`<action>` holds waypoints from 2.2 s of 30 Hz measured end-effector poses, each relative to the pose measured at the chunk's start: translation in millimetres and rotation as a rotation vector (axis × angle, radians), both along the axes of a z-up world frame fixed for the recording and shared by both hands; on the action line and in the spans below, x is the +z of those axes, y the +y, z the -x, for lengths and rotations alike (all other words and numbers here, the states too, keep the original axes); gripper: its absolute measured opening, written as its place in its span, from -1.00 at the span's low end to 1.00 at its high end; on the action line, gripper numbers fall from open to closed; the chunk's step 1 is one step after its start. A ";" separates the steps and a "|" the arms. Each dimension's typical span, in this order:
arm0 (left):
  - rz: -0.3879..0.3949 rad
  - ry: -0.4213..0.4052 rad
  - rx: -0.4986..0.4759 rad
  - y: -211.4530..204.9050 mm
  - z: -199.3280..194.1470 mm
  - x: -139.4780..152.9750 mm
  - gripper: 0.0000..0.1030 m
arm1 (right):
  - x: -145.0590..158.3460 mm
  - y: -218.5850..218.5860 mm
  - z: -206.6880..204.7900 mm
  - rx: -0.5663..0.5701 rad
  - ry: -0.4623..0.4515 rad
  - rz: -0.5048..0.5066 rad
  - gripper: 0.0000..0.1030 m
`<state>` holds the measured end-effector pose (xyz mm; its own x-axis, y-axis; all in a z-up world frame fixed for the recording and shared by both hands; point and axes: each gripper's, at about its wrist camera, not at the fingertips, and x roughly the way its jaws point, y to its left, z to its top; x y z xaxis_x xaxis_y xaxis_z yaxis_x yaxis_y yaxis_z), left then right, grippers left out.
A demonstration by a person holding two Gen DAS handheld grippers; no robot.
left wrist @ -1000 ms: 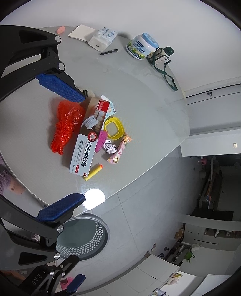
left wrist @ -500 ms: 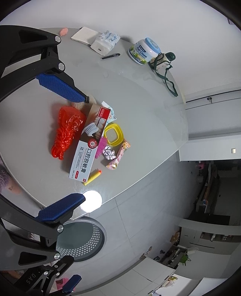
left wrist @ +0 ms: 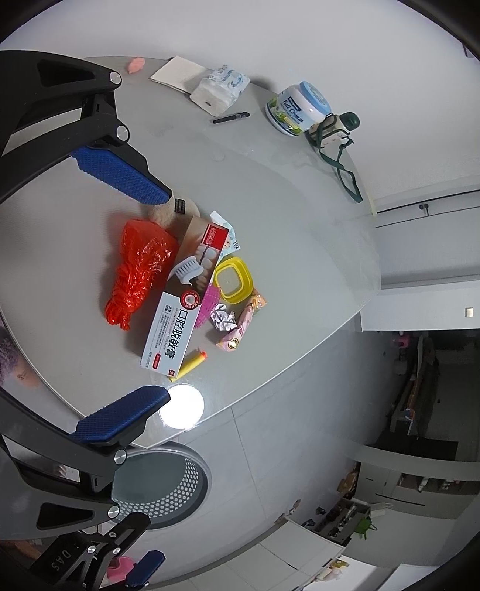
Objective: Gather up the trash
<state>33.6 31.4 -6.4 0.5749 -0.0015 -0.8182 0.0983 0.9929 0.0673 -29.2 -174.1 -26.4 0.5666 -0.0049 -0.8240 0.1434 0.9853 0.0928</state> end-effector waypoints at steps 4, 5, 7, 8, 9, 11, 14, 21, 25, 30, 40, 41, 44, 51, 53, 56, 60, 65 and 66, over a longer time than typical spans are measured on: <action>0.002 0.008 0.006 2.9 -1.5 -3.2 0.88 | -1.8 2.6 -2.9 0.014 0.005 -0.003 0.54; 0.001 0.010 0.009 3.6 -1.6 -4.5 0.88 | -2.3 3.4 -3.9 0.018 0.006 -0.004 0.54; 0.001 0.013 0.014 4.8 -2.1 -5.7 0.88 | -3.8 6.6 -6.2 0.032 0.006 -0.006 0.54; 0.001 0.013 0.018 5.8 -2.4 -6.4 0.88 | -4.5 8.1 -7.4 0.038 0.007 -0.005 0.54; 0.001 0.014 0.023 6.9 -2.9 -7.3 0.88 | -5.4 9.5 -8.8 0.046 0.008 -0.005 0.54; 0.000 0.020 0.031 9.2 -4.0 -9.9 0.88 | -8.0 11.9 -11.7 0.058 0.013 -0.007 0.54; -0.003 0.033 0.044 13.4 -5.9 -15.9 0.88 | -13.5 16.1 -18.2 0.085 0.020 -0.016 0.54; -0.011 0.095 0.111 36.4 -7.7 -44.8 0.88 | -40.7 31.5 -38.8 0.161 0.051 -0.032 0.54; -0.023 0.135 0.166 56.4 -8.6 -66.9 0.88 | -61.5 42.8 -54.5 0.208 0.064 -0.025 0.54; -0.009 0.151 0.247 84.1 -4.5 -88.8 0.88 | -80.9 55.2 -76.8 0.271 0.059 -0.008 0.54; 0.031 0.120 0.324 96.5 -3.9 -109.4 0.88 | -111.5 51.8 -121.6 0.305 0.068 0.023 0.54; 0.030 0.116 0.330 94.0 -4.6 -110.5 0.88 | -115.0 51.8 -125.7 0.312 0.071 0.024 0.54; 0.050 0.118 0.333 89.3 -7.1 -115.9 0.88 | -126.5 50.8 -139.1 0.326 0.084 0.026 0.54; 0.039 0.122 0.340 78.9 -13.0 -125.4 0.88 | -151.2 55.2 -167.1 0.397 0.128 0.047 0.53; 0.047 0.120 0.347 78.2 -12.6 -127.0 0.88 | -154.7 57.8 -172.3 0.416 0.133 0.052 0.53; 0.048 0.108 0.360 77.5 -11.2 -128.3 0.88 | -160.3 62.2 -179.6 0.445 0.149 0.069 0.53; 0.046 0.114 0.367 75.2 -11.7 -131.4 0.88 | -165.0 66.3 -183.8 0.469 0.161 0.076 0.53; 0.053 0.108 0.376 71.1 -11.5 -131.3 0.88 | -170.4 75.7 -179.9 0.501 0.168 0.094 0.52; 0.054 0.105 0.374 69.8 -11.4 -131.2 0.88 | -171.3 80.0 -179.4 0.512 0.166 0.108 0.52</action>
